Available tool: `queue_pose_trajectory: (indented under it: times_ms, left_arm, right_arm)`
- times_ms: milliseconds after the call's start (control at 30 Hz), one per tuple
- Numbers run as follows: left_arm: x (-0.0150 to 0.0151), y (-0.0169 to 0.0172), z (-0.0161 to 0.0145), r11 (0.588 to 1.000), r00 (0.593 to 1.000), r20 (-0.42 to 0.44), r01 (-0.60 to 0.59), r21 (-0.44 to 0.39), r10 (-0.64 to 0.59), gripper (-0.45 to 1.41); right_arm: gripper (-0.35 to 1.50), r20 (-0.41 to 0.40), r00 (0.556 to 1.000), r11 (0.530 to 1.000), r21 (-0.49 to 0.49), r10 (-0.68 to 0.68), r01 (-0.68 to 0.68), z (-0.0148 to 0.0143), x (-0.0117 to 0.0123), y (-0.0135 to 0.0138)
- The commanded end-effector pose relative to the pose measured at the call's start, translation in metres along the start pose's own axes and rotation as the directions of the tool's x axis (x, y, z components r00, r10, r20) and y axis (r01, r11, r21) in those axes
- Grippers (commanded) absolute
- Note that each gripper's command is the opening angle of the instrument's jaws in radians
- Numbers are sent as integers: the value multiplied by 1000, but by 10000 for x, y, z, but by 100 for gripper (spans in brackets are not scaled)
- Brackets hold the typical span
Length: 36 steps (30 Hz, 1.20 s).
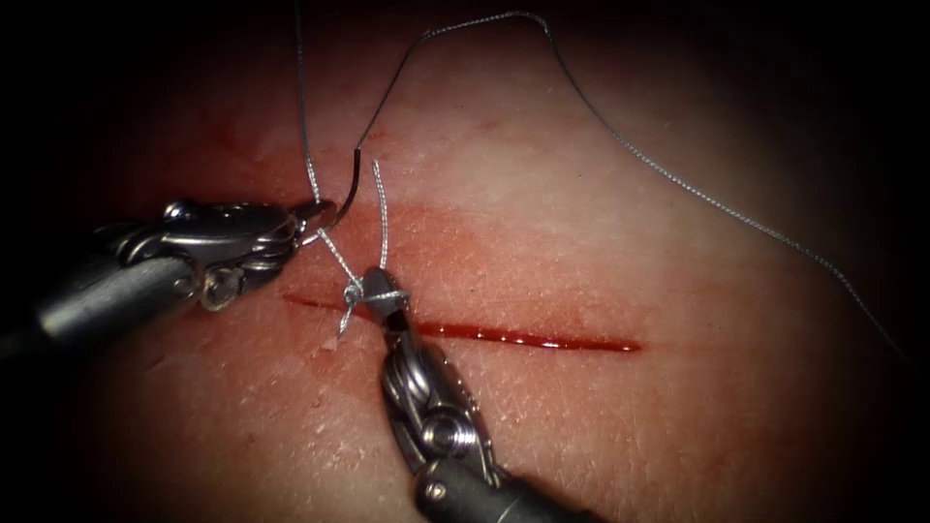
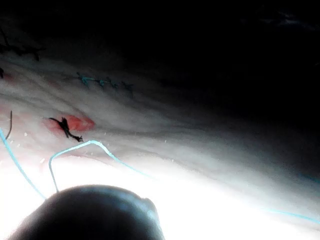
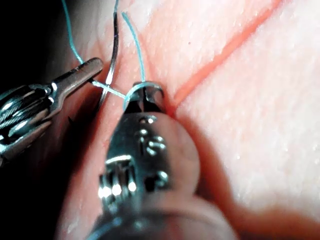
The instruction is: Wound Closure
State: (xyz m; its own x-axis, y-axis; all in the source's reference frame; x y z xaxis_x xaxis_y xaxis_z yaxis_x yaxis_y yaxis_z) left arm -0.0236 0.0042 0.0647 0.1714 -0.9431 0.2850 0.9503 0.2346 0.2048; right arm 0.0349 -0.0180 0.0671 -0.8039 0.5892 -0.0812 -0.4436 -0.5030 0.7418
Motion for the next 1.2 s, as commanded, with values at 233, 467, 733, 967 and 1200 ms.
queue_pose_trajectory:
  times_ms: [233, 467, 733, 967, 1200]
  left_arm:
    - [-27, 5, 14, 996, 998, -4, -57, -66, 57, -45]
    - [-33, 6, 28, 970, 983, -26, -185, -160, 183, -45]
    - [-27, -1, 56, 867, 905, -49, -419, -270, 423, -45]
    - [-45, 9, 76, 787, 844, -52, -519, -334, 534, -45]
    - [-43, 18, 86, 775, 833, -52, -533, -339, 550, -45]
  right_arm:
    - [-35, 83, 996, 997, 70, -30, 25, -24, 10, -20]
    - [-35, 221, 903, 916, 255, -368, 311, -37, -3, -13]
    - [-35, 113, 569, 542, 499, -814, 676, -29, 4, 2]
    - [-35, 33, 387, 320, 629, -921, 708, -32, 8, 2]
    - [-35, -100, 174, 39, 755, -980, 655, -35, 5, -2]
